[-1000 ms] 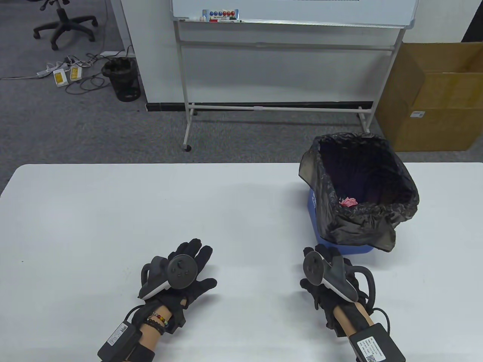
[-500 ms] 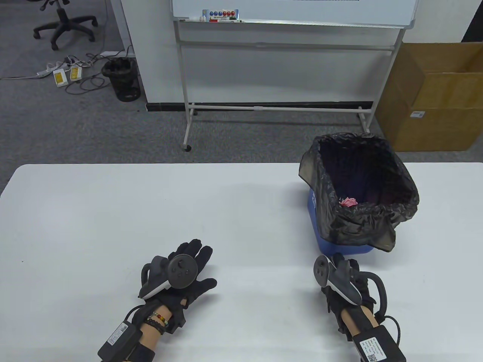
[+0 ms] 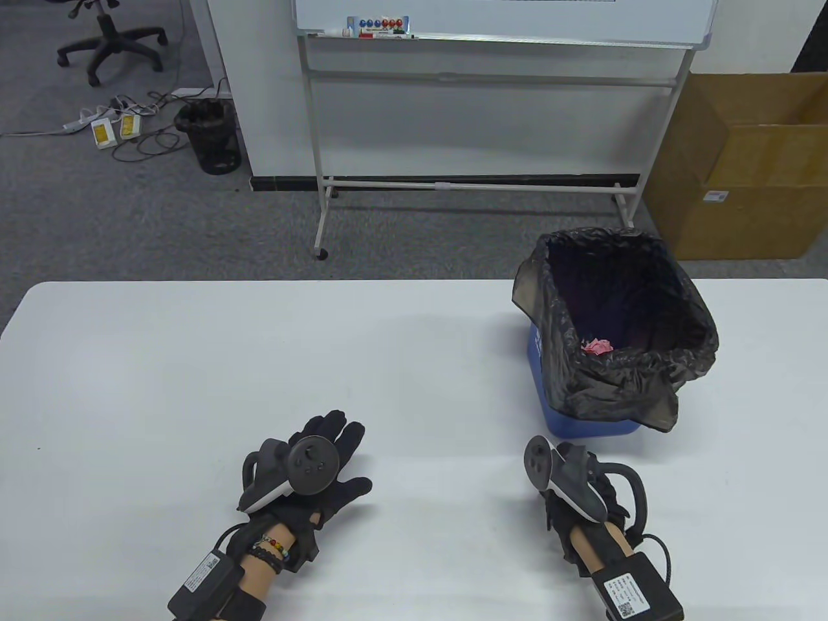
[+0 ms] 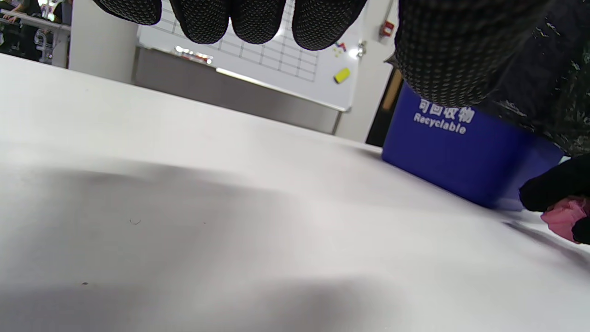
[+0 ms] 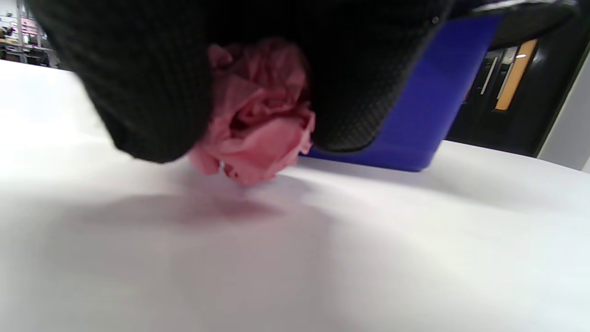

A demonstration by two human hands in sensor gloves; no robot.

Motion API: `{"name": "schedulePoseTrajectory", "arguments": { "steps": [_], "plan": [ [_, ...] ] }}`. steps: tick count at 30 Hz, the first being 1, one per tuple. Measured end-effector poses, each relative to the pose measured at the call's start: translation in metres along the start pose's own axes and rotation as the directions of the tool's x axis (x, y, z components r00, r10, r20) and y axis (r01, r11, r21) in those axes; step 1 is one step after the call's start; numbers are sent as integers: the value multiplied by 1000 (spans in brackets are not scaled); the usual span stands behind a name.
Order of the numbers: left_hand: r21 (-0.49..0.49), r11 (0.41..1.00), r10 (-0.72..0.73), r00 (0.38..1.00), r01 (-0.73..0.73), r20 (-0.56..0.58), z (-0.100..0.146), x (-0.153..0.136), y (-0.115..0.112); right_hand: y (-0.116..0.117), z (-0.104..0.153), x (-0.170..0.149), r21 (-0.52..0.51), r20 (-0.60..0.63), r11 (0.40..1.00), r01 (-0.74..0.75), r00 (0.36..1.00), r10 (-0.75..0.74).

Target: Toss crumpled papers into recycling bin

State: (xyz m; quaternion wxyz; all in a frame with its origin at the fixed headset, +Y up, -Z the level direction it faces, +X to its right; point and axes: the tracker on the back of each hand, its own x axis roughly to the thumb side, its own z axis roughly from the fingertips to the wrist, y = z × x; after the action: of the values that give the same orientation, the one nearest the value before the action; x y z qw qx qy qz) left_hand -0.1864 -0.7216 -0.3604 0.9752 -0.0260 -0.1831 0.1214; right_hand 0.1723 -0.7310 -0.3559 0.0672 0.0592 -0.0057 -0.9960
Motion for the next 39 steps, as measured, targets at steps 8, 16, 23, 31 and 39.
{"name": "schedulePoseTrajectory", "arguments": {
  "steps": [8, 16, 23, 31, 39],
  "plan": [
    [1, 1000, 1, 1000, -1, 2, 0, 0, 0, -15, -2, 26, 38, 60, 994, 102, 993, -105],
    [0, 1000, 0, 1000, 0, 0, 0, 0, 0, -38, -13, 51, 98, 111, 973, 208, 970, -218],
    [-1, 1000, -2, 1000, 2, -1, 0, 0, 1, -58, -22, 69, 147, 147, 954, 263, 947, -284],
    [1, 1000, 0, 1000, 0, -1, 0, 0, 1, -77, -33, 78, 184, 156, 919, 348, 913, -377],
    [2, 1000, 5, 1000, -5, 3, 0, 0, 1, -113, -44, 75, 56, 163, 883, 466, 868, -469]
  ]
}}
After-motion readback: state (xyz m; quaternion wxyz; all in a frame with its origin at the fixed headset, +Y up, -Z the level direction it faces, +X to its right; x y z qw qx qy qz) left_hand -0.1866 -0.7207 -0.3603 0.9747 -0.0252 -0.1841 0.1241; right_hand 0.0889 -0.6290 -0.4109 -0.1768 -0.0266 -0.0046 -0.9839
